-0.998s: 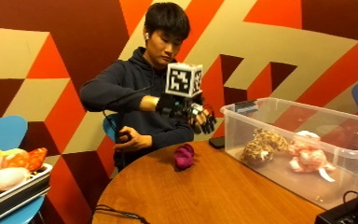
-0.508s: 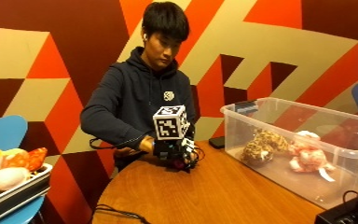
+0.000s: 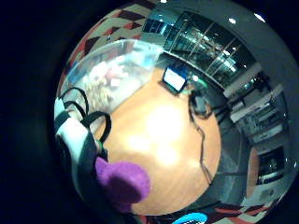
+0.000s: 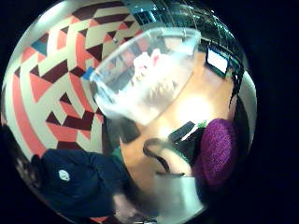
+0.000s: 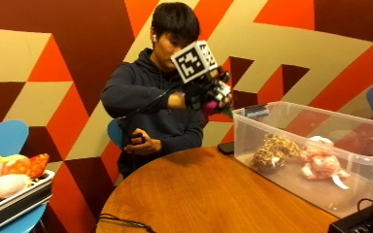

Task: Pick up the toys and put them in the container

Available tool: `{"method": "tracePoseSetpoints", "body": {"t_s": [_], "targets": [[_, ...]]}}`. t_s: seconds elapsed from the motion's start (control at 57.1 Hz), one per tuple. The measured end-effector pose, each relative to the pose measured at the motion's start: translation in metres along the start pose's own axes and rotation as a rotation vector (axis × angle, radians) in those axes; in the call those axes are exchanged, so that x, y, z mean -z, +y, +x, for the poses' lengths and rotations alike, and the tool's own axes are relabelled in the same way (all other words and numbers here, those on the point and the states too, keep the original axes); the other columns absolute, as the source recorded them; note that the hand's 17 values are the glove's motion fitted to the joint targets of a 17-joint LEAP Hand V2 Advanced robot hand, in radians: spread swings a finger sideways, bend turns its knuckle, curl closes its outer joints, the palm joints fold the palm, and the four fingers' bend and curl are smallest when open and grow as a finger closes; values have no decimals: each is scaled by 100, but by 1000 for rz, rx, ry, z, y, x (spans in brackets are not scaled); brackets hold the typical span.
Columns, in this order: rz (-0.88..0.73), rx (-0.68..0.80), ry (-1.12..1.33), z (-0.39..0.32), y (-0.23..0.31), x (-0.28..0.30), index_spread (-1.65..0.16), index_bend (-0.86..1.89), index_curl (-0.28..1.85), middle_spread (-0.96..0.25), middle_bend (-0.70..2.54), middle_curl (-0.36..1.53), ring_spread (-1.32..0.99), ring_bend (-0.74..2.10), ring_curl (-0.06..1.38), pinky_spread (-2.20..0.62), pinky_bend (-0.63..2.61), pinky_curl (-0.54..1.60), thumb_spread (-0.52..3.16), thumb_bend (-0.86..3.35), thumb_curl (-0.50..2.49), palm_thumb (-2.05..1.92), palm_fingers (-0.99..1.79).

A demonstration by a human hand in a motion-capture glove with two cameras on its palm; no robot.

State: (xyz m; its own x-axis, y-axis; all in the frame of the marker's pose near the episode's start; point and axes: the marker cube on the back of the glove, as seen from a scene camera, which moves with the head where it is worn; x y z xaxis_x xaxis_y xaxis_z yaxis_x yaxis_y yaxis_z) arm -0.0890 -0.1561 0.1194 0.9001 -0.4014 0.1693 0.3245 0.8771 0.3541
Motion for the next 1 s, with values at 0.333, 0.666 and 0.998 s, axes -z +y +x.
{"method": "tracePoseSetpoints", "body": {"t_s": [0.333, 0.666, 0.998], "targets": [[126, 106, -152, -74, -141, 27, -20, 103, 106, -15, 130, 86, -29, 146, 58, -40, 115, 62, 81, 4, 78, 47, 114], [51, 35, -111, -77, -190, -47, -17, 104, 106, -14, 133, 84, -29, 145, 59, -40, 112, 65, 75, -1, 89, 47, 111], [-281, 2, -309, -65, -177, -65, -20, 53, 91, -11, 86, 66, -24, 114, 52, -22, 97, 59, 110, -8, 62, -3, -3]]}}
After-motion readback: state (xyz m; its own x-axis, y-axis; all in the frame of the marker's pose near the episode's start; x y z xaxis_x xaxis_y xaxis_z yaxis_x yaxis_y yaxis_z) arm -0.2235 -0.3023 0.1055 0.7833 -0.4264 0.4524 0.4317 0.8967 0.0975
